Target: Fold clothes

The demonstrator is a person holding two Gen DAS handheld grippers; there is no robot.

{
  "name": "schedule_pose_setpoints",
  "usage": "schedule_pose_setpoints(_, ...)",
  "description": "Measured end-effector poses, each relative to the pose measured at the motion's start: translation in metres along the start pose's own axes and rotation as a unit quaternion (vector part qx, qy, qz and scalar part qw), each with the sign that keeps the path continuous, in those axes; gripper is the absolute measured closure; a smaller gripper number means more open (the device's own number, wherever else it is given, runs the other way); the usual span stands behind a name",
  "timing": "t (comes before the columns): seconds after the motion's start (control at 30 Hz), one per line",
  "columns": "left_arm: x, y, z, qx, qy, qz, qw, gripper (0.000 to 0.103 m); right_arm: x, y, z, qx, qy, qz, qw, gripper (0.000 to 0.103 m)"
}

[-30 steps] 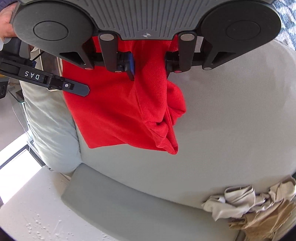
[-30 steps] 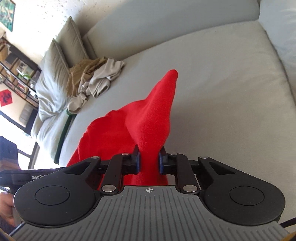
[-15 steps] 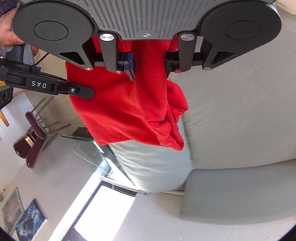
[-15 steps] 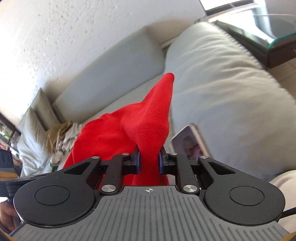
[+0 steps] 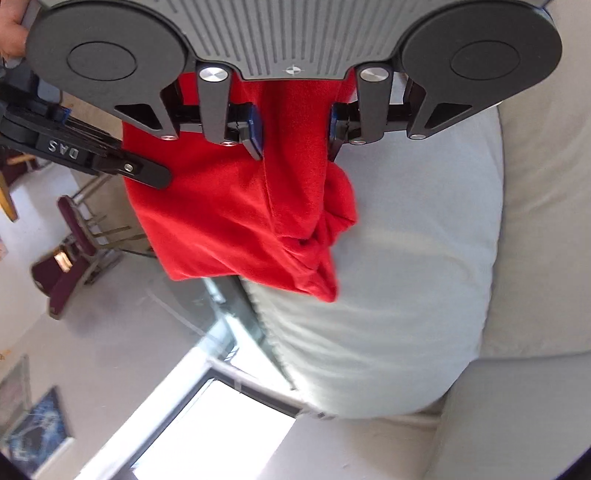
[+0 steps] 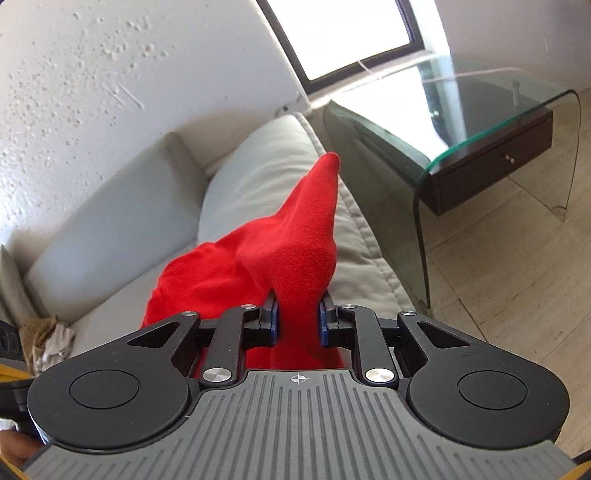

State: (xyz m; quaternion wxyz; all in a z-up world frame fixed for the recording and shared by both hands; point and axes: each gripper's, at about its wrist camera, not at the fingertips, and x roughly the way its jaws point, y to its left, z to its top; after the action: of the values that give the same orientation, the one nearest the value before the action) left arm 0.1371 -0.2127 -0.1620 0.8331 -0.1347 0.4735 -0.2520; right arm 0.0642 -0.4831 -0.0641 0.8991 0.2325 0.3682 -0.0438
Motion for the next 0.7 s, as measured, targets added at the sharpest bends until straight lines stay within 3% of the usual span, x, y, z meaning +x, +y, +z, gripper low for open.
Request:
schedule_pose_setpoints(0.03, 0.005, 0.009, 0.0, -0.019, 0.007, 0.017, 0.9997, 0.054, 0.011, -0.008, 0.0, 0.006, 0.019, -0.028, 0.999, 0.056)
schedule_pose_setpoints(0.07, 0.001, 0.016, -0.001, -0.027, 0.006, 0.029, 0.9992, 0.052, 0.018, -0.016, 0.0, 0.014, 0.037, -0.058, 0.998, 0.051)
schedule_pose_setpoints(0.1, -0.01, 0.02, -0.005, -0.025, -0.004, 0.035, 0.9991, 0.056, 0.018, -0.024, -0.002, 0.026, 0.044, -0.067, 0.996, 0.05)
schedule_pose_setpoints(0.17, -0.032, 0.023, -0.01, 0.001, -0.022, 0.055, 0.9983, 0.057, 0.002, -0.039, -0.007, 0.054, 0.031, -0.047, 0.997, 0.037)
schedule_pose_setpoints(0.23, -0.033, 0.011, -0.014, 0.036, -0.027, 0.052, 0.9976, 0.059, -0.022, -0.047, -0.013, 0.069, 0.009, -0.025, 0.997, 0.03)
schedule_pose_setpoints(0.27, -0.031, 0.002, -0.016, 0.054, -0.028, 0.046, 0.9971, 0.062, -0.031, -0.048, -0.015, 0.07, 0.0, -0.015, 0.997, 0.03)
schedule_pose_setpoints(0.3, -0.028, -0.006, -0.018, 0.072, -0.028, 0.04, 0.9962, 0.072, -0.038, -0.045, -0.017, 0.064, -0.008, -0.005, 0.998, 0.03)
schedule_pose_setpoints(0.33, -0.026, -0.015, -0.02, 0.089, -0.029, 0.034, 0.995, 0.084, -0.044, -0.041, -0.018, 0.054, -0.018, 0.003, 0.998, 0.035)
schedule_pose_setpoints(0.47, -0.016, -0.049, -0.027, 0.16, -0.031, 0.01, 0.9866, 0.095, -0.05, -0.004, -0.026, -0.021, -0.044, 0.005, 0.999, 0.078)
schedule_pose_setpoints(0.53, -0.008, -0.06, -0.033, 0.184, -0.028, 0.006, 0.9824, 0.097, -0.047, 0.012, -0.037, -0.051, -0.031, 0.006, 0.998, 0.078)
schedule_pose_setpoints(0.6, 0.007, -0.054, -0.045, 0.177, -0.016, 0.026, 0.9838, 0.096, -0.042, 0.023, -0.05, -0.081, -0.007, 0.0, 0.997, 0.078)
schedule_pose_setpoints(0.7, 0.009, -0.05, -0.058, 0.171, -0.009, 0.043, 0.9843, 0.094, -0.023, 0.023, -0.071, -0.116, 0.041, -0.044, 0.991, 0.079)
